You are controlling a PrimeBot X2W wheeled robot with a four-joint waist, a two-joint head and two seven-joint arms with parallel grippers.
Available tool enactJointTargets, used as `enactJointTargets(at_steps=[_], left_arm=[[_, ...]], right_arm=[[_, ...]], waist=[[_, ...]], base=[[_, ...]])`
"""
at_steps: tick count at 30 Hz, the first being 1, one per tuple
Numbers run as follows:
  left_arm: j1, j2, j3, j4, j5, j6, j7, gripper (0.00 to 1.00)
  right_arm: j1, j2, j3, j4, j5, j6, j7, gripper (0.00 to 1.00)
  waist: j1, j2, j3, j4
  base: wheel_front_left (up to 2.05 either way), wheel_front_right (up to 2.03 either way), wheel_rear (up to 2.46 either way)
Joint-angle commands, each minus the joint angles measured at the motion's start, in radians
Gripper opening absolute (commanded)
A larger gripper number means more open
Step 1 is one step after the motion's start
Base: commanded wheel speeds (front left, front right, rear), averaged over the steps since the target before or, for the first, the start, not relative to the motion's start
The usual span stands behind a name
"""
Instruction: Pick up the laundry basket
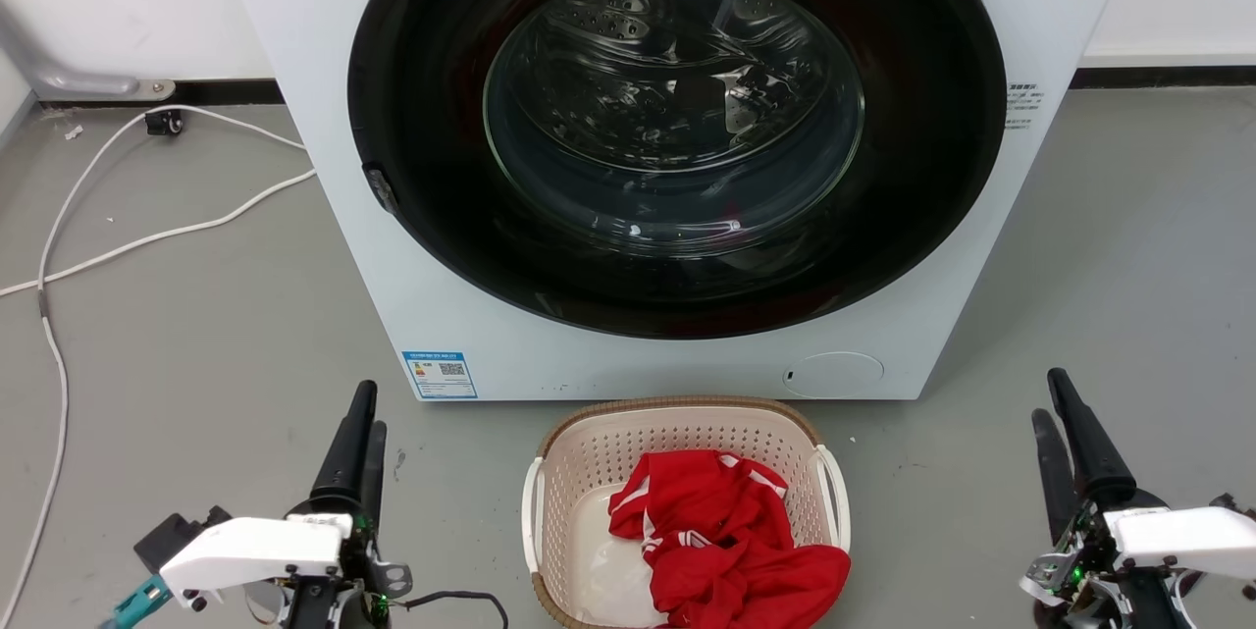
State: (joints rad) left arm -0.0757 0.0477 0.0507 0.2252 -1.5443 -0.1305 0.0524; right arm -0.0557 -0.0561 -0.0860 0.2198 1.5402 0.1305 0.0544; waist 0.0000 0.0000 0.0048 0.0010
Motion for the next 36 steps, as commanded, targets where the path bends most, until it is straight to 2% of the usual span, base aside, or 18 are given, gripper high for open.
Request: enactJointTargets(at_steps=[1, 10, 23, 26, 36], left_arm=[[-0.024, 0.003, -0.009, -0.028, 0.039, 0.000, -0.011, 1.00], [-0.026, 0.003, -0.052, -0.051, 0.293, 0.001, -0.050, 1.00], [-0.021, 0.004, -0.115, -0.063, 0.564, 0.044, -0.100, 1.00], [-0.025, 0.004, -0.139, -0.057, 0.672, 0.060, -0.125, 1.00], [-0.026, 0.004, -0.167, -0.045, 0.817, 0.074, -0.157, 1.00]], right_arm=[[-0.010, -0.016, 0.005, -0.028, -0.044, 0.000, -0.012, 1.00], [-0.001, -0.011, 0.009, -0.063, -0.331, 0.000, -0.051, 1.00], [0.019, -0.001, 0.027, -0.088, -0.651, 0.000, -0.085, 1.00], [0.028, 0.002, 0.035, -0.106, -0.781, 0.000, -0.087, 1.00], [0.048, 0.004, 0.045, -0.131, -0.937, 0.000, -0.076, 1.00]], waist=[[0.0000, 0.0000, 0.000, 0.000], [0.0000, 0.0000, 0.001, 0.000], [0.0000, 0.0000, 0.003, 0.000], [0.0000, 0.0000, 0.005, -0.001], [0.0000, 0.0000, 0.003, 0.001]], base=[[0.00, 0.00, 0.00], [0.00, 0.00, 0.00], [0.00, 0.00, 0.00], [0.00, 0.00, 0.00], [0.00, 0.00, 0.00]])
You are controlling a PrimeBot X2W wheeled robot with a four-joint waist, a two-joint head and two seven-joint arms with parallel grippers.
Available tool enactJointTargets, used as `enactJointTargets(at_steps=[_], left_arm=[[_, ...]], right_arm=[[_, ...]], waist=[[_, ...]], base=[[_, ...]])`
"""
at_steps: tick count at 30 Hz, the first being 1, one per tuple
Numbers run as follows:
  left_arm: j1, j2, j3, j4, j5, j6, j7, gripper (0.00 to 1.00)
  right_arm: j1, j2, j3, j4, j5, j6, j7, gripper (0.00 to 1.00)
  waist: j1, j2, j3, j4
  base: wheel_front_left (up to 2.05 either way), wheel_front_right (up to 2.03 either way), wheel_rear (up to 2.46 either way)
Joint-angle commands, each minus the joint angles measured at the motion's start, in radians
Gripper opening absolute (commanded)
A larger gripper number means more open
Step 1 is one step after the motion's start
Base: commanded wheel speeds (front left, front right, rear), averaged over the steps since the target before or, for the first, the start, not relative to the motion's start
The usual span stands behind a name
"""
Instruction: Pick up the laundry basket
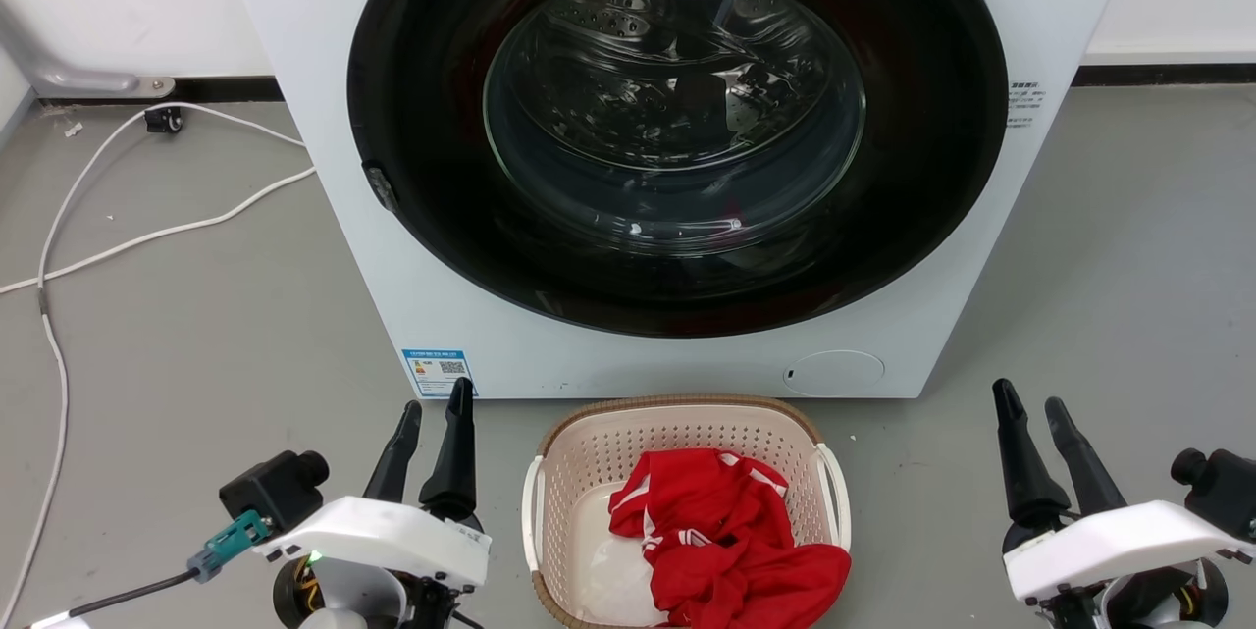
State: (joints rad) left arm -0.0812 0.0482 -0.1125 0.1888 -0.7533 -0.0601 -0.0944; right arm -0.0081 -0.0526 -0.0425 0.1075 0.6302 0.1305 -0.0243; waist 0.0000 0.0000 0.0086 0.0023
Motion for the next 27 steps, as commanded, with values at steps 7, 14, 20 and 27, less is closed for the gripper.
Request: enactJointTargets(at_steps=[7, 14, 20, 27], left_arm=[[-0.017, 0.003, -0.019, 0.000, 0.116, 0.015, -0.030, 1.00], [-0.013, 0.003, -0.031, 0.008, 0.201, 0.024, -0.050, 1.00], [-0.013, 0.003, -0.042, 0.013, 0.269, 0.033, -0.065, 1.00], [-0.009, 0.003, -0.055, 0.020, 0.340, 0.041, -0.082, 1.00]], right_arm=[[0.016, 0.001, 0.006, -0.035, -0.120, 0.000, 0.010, 1.00], [0.027, 0.002, 0.009, -0.050, -0.199, 0.000, 0.012, 1.00], [0.036, 0.002, 0.010, -0.063, -0.263, 0.000, 0.013, 1.00], [0.043, 0.002, 0.014, -0.075, -0.335, 0.000, 0.010, 1.00]], waist=[[0.0000, 0.0000, -0.002, 0.001], [0.0000, 0.0000, -0.002, 0.003], [0.0000, 0.0000, -0.001, 0.007], [0.0000, 0.0000, -0.001, 0.007]], base=[[0.00, 0.00, 0.00], [0.00, 0.00, 0.00], [0.00, 0.00, 0.00], [0.00, 0.00, 0.00]])
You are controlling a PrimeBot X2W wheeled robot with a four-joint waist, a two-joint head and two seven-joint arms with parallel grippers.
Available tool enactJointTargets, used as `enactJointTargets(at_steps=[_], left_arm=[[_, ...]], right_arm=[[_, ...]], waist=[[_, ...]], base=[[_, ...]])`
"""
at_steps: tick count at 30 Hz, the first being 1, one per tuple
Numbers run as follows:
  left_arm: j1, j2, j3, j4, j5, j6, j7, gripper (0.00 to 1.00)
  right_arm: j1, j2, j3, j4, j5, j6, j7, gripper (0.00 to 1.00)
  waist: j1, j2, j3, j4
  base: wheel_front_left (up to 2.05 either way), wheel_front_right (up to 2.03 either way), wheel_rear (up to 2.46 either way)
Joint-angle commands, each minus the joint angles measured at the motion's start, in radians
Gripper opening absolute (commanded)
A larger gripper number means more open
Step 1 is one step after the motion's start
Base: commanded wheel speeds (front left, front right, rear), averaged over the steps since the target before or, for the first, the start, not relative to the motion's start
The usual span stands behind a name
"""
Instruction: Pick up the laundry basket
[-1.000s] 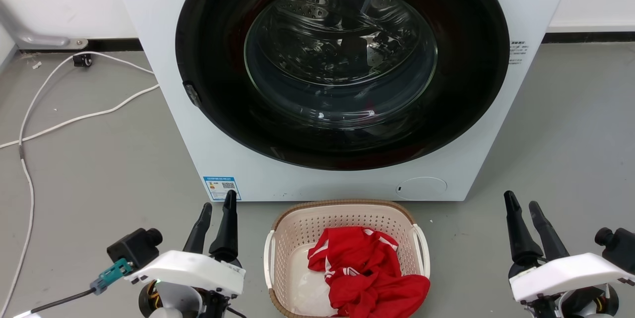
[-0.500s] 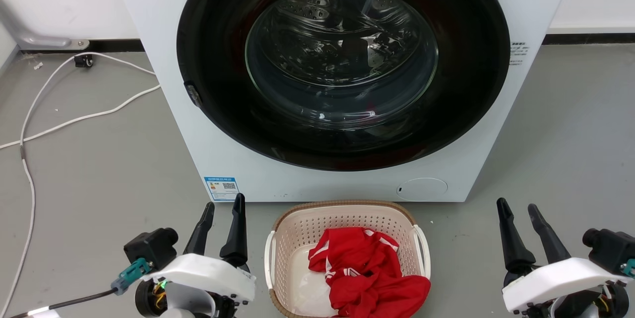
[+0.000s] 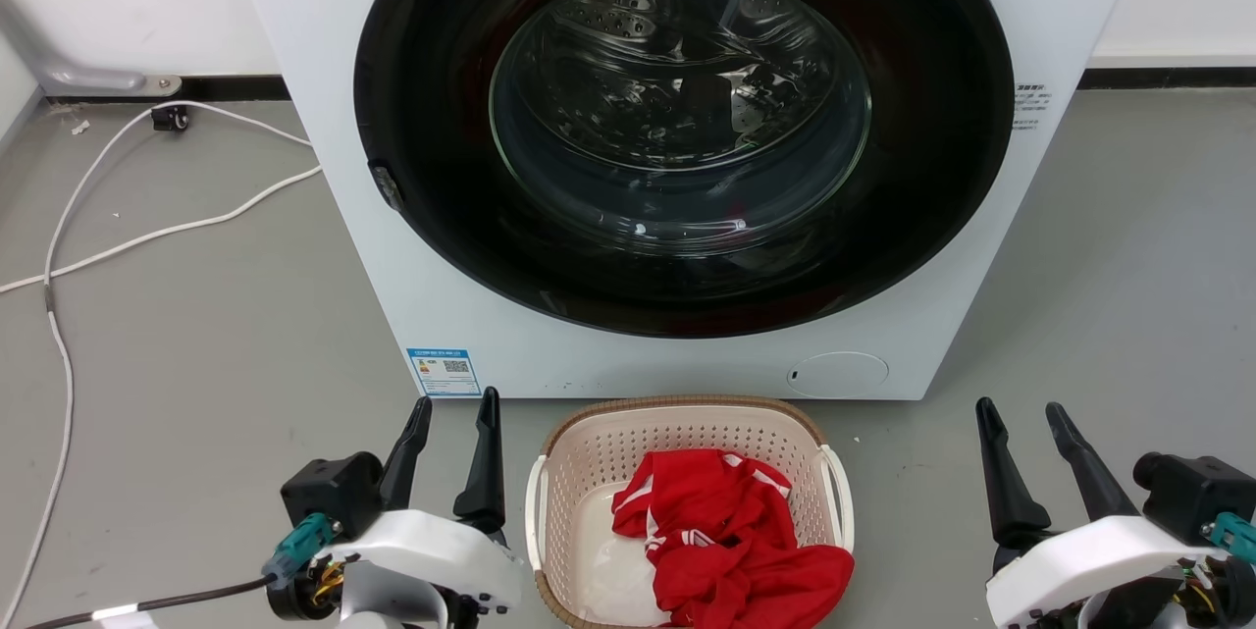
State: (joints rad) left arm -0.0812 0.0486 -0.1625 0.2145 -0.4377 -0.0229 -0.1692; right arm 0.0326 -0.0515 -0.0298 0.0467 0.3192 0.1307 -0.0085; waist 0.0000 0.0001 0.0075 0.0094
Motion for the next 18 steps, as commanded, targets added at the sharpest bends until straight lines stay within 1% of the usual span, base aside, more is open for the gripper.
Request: enactJointTargets(at_steps=[1, 18], left_arm=[[-0.009, 0.003, -0.007, -0.005, 0.035, 0.006, -0.011, 1.00], [-0.010, 0.003, -0.027, 0.007, 0.172, 0.026, -0.048, 1.00]], right_arm=[[0.003, 0.001, 0.001, -0.015, -0.033, 0.000, -0.007, 1.00], [0.014, 0.001, 0.010, -0.029, -0.171, 0.000, -0.034, 1.00]], waist=[[0.0000, -0.0001, 0.000, 0.000], [0.0000, -0.0001, 0.005, -0.001]], base=[[0.00, 0.00, 0.00], [0.00, 0.00, 0.00]])
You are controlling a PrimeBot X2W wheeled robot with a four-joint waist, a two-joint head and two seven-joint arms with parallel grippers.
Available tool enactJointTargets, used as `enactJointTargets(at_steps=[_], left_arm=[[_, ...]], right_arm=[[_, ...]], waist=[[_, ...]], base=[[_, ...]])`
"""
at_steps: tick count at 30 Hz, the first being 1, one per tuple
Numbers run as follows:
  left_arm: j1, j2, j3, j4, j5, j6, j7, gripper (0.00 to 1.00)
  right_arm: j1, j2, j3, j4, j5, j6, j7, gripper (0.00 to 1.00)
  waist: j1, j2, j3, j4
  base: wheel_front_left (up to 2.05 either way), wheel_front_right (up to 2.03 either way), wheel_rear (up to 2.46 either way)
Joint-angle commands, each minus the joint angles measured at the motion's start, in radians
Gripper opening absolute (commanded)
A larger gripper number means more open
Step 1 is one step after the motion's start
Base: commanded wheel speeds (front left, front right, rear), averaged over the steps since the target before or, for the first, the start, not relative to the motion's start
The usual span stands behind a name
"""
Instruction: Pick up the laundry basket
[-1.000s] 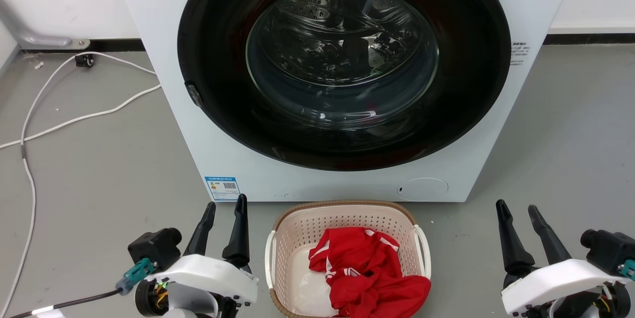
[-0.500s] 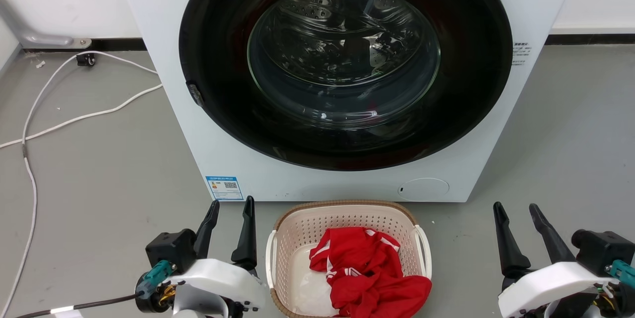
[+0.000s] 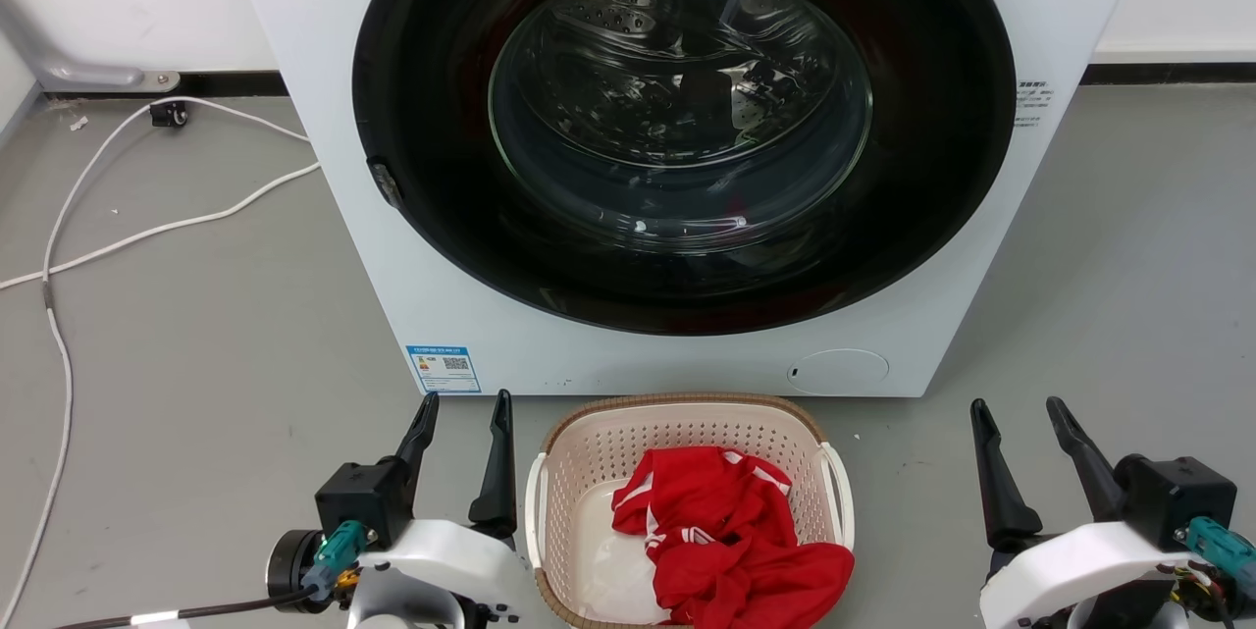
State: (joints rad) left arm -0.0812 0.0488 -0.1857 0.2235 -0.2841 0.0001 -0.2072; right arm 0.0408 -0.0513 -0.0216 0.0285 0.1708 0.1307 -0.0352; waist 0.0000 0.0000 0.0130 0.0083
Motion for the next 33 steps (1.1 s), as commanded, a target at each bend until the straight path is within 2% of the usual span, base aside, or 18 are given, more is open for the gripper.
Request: enactJointTargets(at_steps=[1, 26, 33], left_arm=[[-0.010, 0.002, -0.005, -0.002, 0.023, 0.005, -0.011, 1.00], [-0.002, 0.002, -0.034, 0.014, 0.166, 0.022, -0.060, 1.00], [-0.002, 0.002, -0.029, 0.012, 0.136, 0.021, -0.060, 1.00]], right_arm=[[0.007, 0.001, 0.003, -0.011, -0.030, 0.000, -0.010, 1.00], [0.024, 0.002, -0.007, -0.008, -0.151, 0.000, -0.058, 1.00], [0.015, 0.002, -0.007, 0.000, -0.134, 0.000, -0.065, 1.00]], waist=[[0.0000, 0.0000, 0.000, 0.001], [0.0000, 0.0000, 0.003, 0.003], [0.0000, 0.0000, 0.010, 0.004]], base=[[0.00, 0.00, 0.00], [0.00, 0.00, 0.00], [0.00, 0.00, 0.00]])
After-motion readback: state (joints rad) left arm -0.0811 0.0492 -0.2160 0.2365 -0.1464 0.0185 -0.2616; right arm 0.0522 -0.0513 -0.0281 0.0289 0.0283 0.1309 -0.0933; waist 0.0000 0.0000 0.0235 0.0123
